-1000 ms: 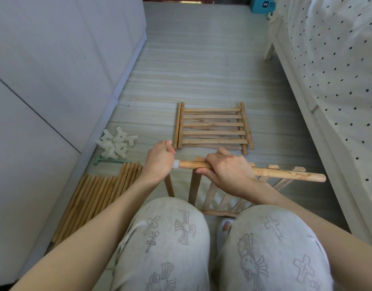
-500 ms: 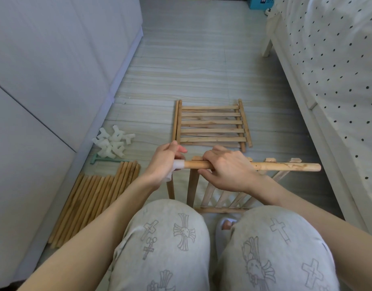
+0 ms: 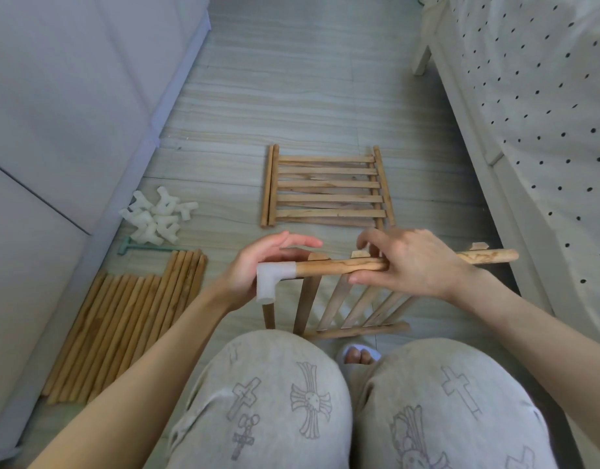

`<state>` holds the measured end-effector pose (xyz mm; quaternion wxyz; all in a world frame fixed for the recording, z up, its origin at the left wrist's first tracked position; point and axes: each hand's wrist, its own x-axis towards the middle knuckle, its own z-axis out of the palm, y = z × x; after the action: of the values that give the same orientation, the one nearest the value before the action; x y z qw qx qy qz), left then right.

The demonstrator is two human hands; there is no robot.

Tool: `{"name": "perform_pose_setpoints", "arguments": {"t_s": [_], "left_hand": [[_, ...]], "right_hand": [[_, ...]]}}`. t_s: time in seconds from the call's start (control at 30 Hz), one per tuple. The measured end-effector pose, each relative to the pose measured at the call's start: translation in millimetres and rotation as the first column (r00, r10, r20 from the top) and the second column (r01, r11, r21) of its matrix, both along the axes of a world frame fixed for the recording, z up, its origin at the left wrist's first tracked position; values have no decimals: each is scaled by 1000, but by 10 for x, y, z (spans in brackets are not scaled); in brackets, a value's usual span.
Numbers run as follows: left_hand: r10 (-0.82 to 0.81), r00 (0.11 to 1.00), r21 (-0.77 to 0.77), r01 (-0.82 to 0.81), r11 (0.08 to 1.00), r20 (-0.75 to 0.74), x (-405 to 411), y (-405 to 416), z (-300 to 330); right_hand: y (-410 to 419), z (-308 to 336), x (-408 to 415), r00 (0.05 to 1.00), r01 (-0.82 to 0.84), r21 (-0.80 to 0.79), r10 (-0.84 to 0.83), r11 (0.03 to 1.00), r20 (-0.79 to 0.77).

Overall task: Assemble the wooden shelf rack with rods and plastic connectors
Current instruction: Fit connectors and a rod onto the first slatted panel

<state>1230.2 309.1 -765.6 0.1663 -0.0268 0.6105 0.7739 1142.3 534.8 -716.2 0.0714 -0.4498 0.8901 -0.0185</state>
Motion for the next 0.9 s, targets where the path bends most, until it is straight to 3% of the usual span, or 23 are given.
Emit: {"name": "perform_pose_setpoints", "arguments": {"t_s": [0.13, 0.47, 0.6, 0.7, 0.83, 0.9], "left_hand": [[-32, 998, 73, 28, 997, 51, -30, 66, 38], [168, 984, 107, -173, 979, 54, -70, 157, -22], [162, 986, 35, -164, 986, 49, -90, 128, 14], [98, 995, -11, -98, 995, 6, -208, -2, 225], [-2, 998, -21, 1, 1000, -64, -381, -259, 575], [-127, 990, -175, 115, 978, -64, -424, -422, 710]], "right_hand": [[35, -135, -34, 994, -49, 39, 53, 998, -98], [11, -234, -16, 975, -106, -179, 67, 978, -212], [11, -234, -28, 986, -80, -160, 54, 984, -160], [-52, -138, -48, 972, -33, -199, -15, 979, -236], [-70, 110, -89, 951, -25, -511, -137, 859, -276], [-52, 196, -126, 959, 36, -672, -214, 739, -184]]}}
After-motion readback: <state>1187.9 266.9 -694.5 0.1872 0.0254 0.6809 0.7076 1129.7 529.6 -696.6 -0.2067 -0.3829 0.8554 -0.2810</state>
